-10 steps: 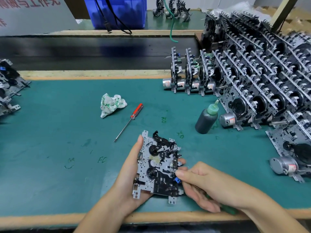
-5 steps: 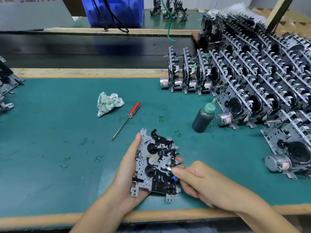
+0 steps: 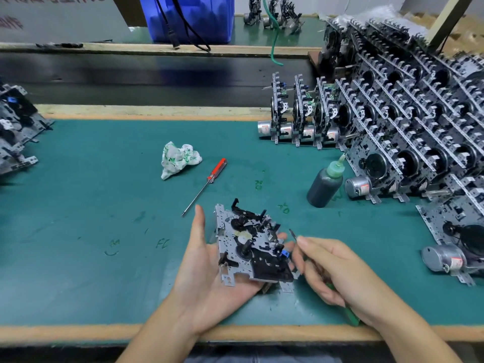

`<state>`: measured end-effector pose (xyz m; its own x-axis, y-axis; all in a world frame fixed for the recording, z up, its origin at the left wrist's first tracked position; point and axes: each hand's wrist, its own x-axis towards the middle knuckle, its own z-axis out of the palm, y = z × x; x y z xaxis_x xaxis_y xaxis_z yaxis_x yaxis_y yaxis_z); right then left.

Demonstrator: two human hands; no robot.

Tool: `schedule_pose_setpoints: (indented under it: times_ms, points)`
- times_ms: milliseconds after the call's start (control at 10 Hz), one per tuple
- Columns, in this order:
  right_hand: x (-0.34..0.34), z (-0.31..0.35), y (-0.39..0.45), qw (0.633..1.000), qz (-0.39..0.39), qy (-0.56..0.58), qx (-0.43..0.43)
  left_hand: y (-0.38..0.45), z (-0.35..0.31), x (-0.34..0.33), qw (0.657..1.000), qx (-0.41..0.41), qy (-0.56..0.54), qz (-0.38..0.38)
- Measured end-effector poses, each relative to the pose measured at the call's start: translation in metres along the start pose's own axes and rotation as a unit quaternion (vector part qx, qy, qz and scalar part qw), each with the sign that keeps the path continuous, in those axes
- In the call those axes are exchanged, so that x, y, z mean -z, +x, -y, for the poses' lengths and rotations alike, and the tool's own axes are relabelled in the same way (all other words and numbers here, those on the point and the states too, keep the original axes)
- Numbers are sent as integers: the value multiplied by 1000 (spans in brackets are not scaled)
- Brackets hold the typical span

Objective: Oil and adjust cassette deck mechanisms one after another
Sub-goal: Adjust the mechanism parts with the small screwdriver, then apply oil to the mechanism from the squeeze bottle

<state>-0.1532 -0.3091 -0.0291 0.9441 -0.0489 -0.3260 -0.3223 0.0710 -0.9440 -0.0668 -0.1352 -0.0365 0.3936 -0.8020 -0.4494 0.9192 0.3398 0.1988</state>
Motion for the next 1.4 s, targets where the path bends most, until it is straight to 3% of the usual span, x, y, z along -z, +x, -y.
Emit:
schedule_pose_setpoints:
  times_ms: [100,200,300,400,500,600,700,900,1000,1100,1200,1300,1400]
  points:
    - [-1,-7,-2,966,-144,-185,106,2,2,8,1000,7,13,6]
    - [1,-8,-4,778,-318,-499,212,9,5,36,988,-40,132,-73]
    - [4,-6,2,743,-360,-519,221,6,5,43,970,-58,197,-127]
    - [11,0,12,807,-410,-343,254,4,9,41,976,-45,178,-115]
    - [23,11,25,841,-435,-222,232,2,8,34,981,-42,156,-104]
    - [31,19,44,903,-370,-174,130,0,10,25,998,-20,51,17]
    - [33,14,55,919,-354,-156,81,-2,11,16,998,-29,46,18]
    - [20,16,35,909,-327,-53,254,-3,11,13,997,-33,63,25]
    - [11,12,23,917,-307,62,246,-2,11,14,997,-32,58,27]
    - [7,12,18,920,-236,238,204,-2,12,14,997,-40,68,24]
    - [10,17,19,884,-228,357,200,-3,12,14,996,-41,73,18]
    - [10,17,21,872,-264,378,164,-3,12,13,996,-42,75,15]
    - [6,16,20,892,-288,321,134,-3,11,13,996,-42,80,16]
